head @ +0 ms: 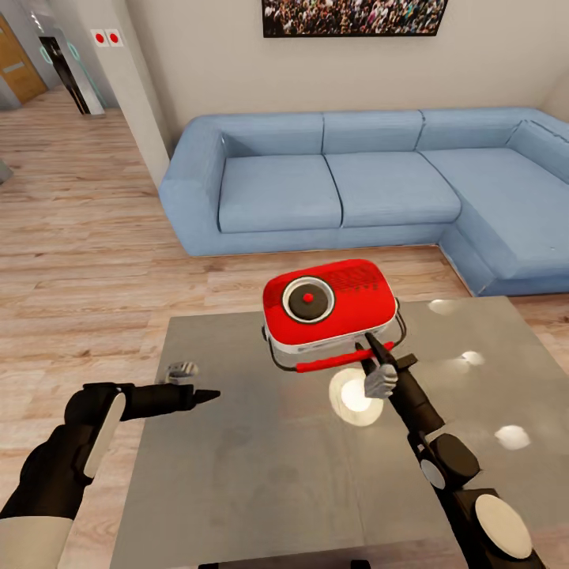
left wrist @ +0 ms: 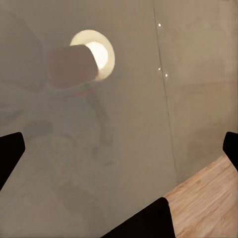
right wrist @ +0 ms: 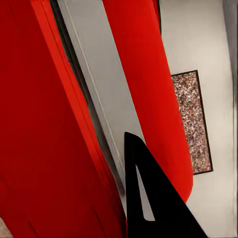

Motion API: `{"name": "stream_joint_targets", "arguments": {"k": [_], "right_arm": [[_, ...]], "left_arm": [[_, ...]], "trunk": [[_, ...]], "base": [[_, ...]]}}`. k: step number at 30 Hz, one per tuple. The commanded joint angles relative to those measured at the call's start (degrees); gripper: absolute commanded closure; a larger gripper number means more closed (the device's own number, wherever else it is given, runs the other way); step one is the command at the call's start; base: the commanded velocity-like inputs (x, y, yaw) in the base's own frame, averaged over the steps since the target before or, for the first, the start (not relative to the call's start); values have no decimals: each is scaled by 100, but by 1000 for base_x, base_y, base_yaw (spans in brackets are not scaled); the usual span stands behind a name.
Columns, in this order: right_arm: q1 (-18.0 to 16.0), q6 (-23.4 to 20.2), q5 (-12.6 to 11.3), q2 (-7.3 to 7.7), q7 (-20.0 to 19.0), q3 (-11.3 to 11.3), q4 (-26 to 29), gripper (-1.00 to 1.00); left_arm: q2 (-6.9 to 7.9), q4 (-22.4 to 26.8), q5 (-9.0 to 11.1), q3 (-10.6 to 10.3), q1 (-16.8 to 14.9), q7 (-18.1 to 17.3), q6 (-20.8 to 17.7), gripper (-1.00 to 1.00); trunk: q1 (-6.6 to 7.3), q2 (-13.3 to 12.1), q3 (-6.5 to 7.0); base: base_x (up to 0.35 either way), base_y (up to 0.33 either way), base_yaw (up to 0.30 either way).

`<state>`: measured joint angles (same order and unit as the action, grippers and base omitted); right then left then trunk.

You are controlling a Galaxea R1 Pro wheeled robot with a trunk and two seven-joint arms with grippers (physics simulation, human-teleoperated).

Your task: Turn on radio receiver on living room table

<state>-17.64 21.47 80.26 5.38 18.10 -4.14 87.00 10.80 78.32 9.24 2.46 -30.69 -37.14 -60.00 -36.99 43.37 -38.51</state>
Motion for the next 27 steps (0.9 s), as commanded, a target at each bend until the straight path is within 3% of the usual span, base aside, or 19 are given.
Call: {"name": "stream_joint_targets", "arguments": {"k": [1, 8, 13, 16, 21, 27], "right_arm": [[-1, 4, 44, 3, 137, -23, -28, 100], [8, -3, 679, 45, 1276, -118, -447, 100], [35, -27, 1248, 41, 2388, -137, -1190, 100], [39, -53, 1710, 27, 3140, -234, -1684, 100], [41, -74, 1974, 18, 3572, -339, -1955, 100], [42, -60, 2023, 4, 3677, -376, -1990, 100]], "left_arm": [[4, 7, 2, 0, -1, -6, 0, -100], [12, 52, 149, 0, -123, -383, 0, -100], [-9, 59, 200, 2, -236, -643, 0, -100], [-26, 59, 235, 7, -289, -698, 0, -100], [-33, 62, 521, 4, -346, -719, 0, -100], [-37, 66, 682, 3, -403, -721, 0, -100]], "trunk": [[0, 0, 0], [0, 0, 0], [0, 0, 0], [0, 0, 0], [0, 0, 0], [0, 0, 0]], "base": [[0, 0, 0], [0, 0, 0], [0, 0, 0], [0, 0, 0], [0, 0, 0], [0, 0, 0]]}}
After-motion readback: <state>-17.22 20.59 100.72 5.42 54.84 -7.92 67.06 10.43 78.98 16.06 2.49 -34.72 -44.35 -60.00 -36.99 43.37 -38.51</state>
